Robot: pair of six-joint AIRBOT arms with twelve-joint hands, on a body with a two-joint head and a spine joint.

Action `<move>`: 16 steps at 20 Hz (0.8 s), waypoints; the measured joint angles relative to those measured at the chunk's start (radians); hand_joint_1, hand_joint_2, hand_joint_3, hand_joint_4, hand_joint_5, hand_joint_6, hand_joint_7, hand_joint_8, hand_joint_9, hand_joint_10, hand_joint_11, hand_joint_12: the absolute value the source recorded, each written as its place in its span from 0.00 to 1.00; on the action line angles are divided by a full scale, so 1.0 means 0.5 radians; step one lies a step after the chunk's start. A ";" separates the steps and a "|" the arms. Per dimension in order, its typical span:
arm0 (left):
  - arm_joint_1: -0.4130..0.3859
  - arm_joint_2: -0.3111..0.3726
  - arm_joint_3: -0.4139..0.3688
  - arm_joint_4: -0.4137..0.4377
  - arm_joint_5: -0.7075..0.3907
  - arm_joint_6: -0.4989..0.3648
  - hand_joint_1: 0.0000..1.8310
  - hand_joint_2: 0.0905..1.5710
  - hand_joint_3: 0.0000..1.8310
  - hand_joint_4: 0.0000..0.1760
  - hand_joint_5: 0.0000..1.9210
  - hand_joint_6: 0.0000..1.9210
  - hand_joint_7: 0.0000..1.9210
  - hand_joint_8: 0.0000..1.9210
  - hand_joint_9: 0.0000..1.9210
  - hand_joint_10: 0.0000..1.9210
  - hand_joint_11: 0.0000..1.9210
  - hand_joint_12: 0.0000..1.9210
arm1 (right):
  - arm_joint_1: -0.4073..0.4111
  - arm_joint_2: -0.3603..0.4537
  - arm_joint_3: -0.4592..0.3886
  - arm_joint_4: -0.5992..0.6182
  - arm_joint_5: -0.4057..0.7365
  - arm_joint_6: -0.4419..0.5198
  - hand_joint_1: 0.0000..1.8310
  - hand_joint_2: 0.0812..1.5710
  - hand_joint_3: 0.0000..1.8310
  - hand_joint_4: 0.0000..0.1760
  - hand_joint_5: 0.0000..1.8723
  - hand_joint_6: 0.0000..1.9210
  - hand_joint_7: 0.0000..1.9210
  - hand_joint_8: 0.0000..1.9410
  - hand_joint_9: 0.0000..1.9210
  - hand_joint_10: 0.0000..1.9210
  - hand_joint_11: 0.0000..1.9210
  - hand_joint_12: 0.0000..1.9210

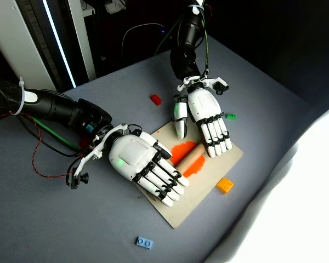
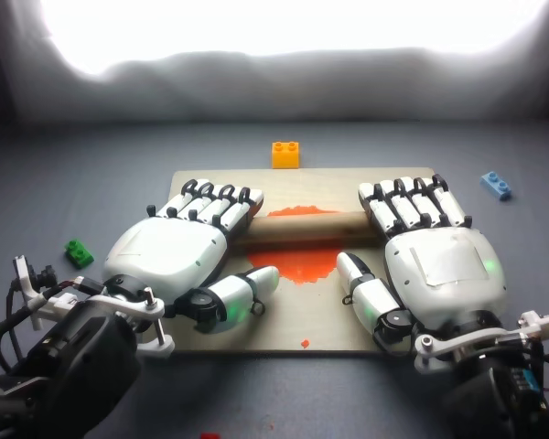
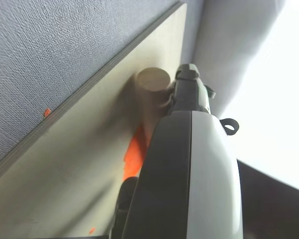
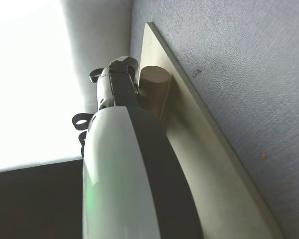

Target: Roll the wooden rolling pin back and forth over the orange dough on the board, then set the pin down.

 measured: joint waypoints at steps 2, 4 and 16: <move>0.004 0.005 -0.002 0.000 0.009 0.002 0.00 0.91 0.00 0.00 0.04 0.00 0.06 0.00 0.03 0.00 0.00 0.00 | -0.004 -0.001 -0.019 0.002 0.015 -0.008 0.00 0.90 0.00 0.00 0.12 0.00 0.13 0.00 0.10 0.00 0.00 0.23; 0.008 0.020 -0.016 0.008 0.027 0.014 0.00 0.91 0.00 0.00 0.04 0.00 0.06 0.00 0.02 0.00 0.00 0.00 | -0.014 0.000 -0.027 -0.007 0.022 -0.015 0.00 0.90 0.00 0.00 0.12 0.00 0.14 0.00 0.11 0.00 0.00 0.25; 0.023 0.069 -0.101 0.023 0.094 0.005 0.00 0.91 0.00 0.00 0.04 0.00 0.06 0.00 0.02 0.00 0.00 0.00 | -0.037 -0.001 -0.107 0.002 0.090 -0.064 0.00 0.89 0.00 0.00 0.13 0.00 0.13 0.00 0.11 0.00 0.00 0.23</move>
